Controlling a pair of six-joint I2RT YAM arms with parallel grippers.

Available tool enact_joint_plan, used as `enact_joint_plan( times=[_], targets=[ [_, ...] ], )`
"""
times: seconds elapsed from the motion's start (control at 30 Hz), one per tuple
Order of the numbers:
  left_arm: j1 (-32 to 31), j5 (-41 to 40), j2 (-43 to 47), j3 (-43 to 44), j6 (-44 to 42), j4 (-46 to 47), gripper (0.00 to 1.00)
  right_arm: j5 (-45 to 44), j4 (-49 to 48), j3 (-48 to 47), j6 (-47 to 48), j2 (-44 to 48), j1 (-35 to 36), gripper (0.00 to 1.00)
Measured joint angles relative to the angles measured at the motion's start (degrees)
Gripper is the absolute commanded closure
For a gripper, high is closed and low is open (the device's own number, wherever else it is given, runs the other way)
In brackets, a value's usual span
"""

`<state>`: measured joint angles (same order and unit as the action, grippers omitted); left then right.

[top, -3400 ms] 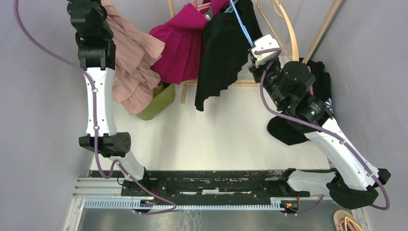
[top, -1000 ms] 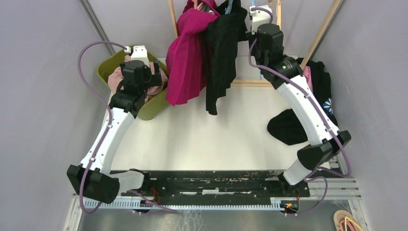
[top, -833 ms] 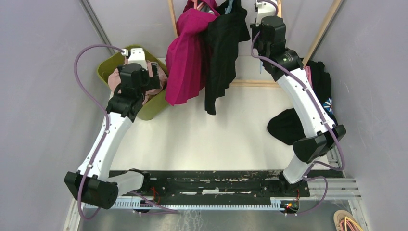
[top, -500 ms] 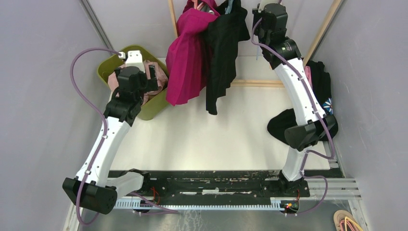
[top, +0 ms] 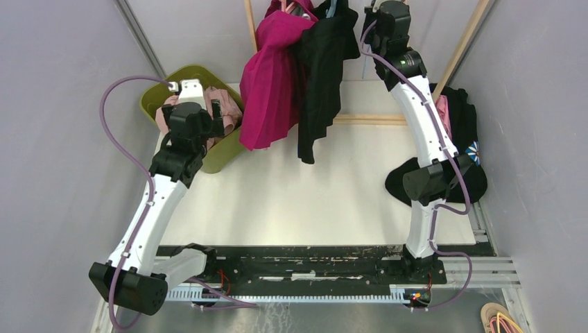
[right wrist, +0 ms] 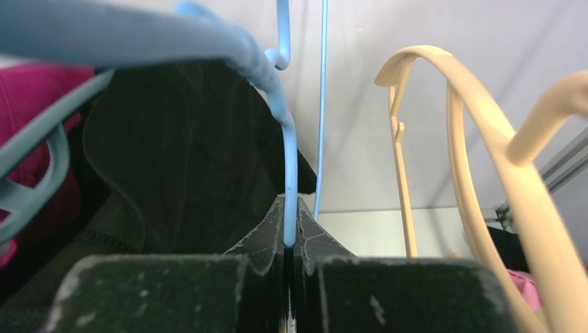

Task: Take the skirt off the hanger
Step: Place the hanger at the clothesline.

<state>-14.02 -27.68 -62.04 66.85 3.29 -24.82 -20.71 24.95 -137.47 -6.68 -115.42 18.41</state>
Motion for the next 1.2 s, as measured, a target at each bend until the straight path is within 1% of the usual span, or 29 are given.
enact_joint_plan(
  times=[0.2, 0.33, 0.53, 0.8, 0.9, 1.07, 1.2],
  targets=[
    [0.00, -0.96, 0.57, -2.10, 0.00, 0.22, 0.03, 0.31, -8.07, 1.05, -1.90, -0.13, -0.76, 0.99],
    [0.00, -1.33, 0.59, -4.00, 0.00, 0.50, 0.03, 1.05, -16.11, 5.18, -3.87, -0.13, -0.92, 0.99],
    [0.00, -2.73, 0.59, -6.03, -0.02, 0.87, 0.03, 2.73, -22.60, 6.47, -6.64, -2.86, -0.92, 0.99],
    [0.00, -4.04, 0.57, -6.91, -0.02, 1.42, 0.03, 4.15, -25.99, 2.64, -9.16, -6.91, -0.92, 0.99],
    [0.00, -4.96, 0.52, -7.28, -0.04, 1.60, 0.03, 4.46, -26.40, 2.75, -9.94, -6.99, -0.92, 0.99],
    [-0.35, -5.73, 0.52, -7.63, -0.04, 2.03, 0.03, 5.27, -29.51, 8.48, -10.43, -4.22, -0.92, 0.99],
    [-0.92, -5.97, 0.52, -7.78, -0.07, 2.25, 0.03, 5.40, -29.81, 11.06, -9.88, -1.90, -0.96, 0.99]
  ],
)
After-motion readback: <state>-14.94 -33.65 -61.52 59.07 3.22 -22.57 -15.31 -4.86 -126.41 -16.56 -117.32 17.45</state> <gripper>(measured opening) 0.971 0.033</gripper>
